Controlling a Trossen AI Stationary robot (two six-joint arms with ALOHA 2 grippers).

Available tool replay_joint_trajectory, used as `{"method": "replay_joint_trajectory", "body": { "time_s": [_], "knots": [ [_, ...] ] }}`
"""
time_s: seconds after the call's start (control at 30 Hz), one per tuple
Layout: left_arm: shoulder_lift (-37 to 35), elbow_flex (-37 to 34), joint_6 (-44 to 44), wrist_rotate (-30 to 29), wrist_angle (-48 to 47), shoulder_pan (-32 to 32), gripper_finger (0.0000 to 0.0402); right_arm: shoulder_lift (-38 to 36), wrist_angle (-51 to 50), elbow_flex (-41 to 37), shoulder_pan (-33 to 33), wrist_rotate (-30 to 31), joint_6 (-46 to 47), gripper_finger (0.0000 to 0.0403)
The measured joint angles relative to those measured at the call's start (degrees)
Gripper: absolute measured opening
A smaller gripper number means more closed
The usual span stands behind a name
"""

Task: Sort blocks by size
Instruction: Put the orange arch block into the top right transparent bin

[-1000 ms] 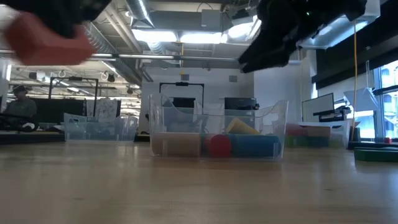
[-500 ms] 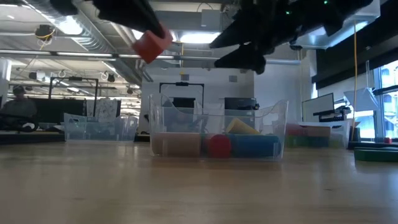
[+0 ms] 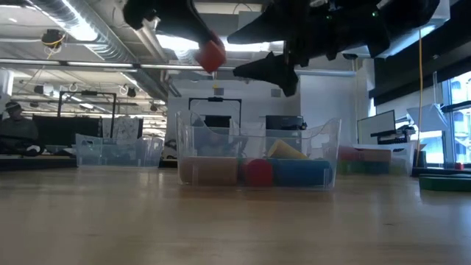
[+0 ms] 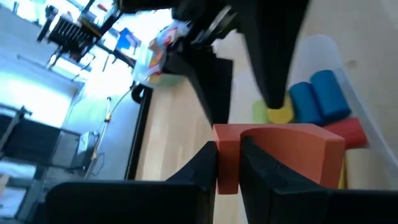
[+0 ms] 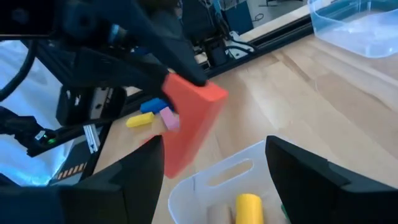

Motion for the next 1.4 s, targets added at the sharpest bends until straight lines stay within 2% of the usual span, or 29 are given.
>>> {"method": "replay_joint_trajectory", "body": {
  "time_s": [0.4,0.73,0.97,1.1,1.4],
  "knots": [
    [0.0,-0.02,-7.59,-0.05,0.39,3.15,0.0048,0.0,0.75,0.0,0.0,5.79,0.22,0.027],
    [0.07,-0.04,-3.99,0.21,6.1,3.43,0.0049,0.0,2.69,0.05,0.0,6.84,0.44,0.027],
    [0.27,-0.13,-4.68,2.37,7.2,5.0,0.0049,1.62,2.31,1.34,-0.02,6.61,0.15,0.0268],
    [0.28,-0.17,-4.26,2.54,7.22,4.94,0.0049,2.9,2.51,2.23,-0.02,5.46,0.0,0.0241],
    [0.28,-0.16,-4.41,2.62,7.58,3.92,0.0049,3.26,2.06,2.49,-0.04,4.66,-1.86,0.0117]
  ]
}}
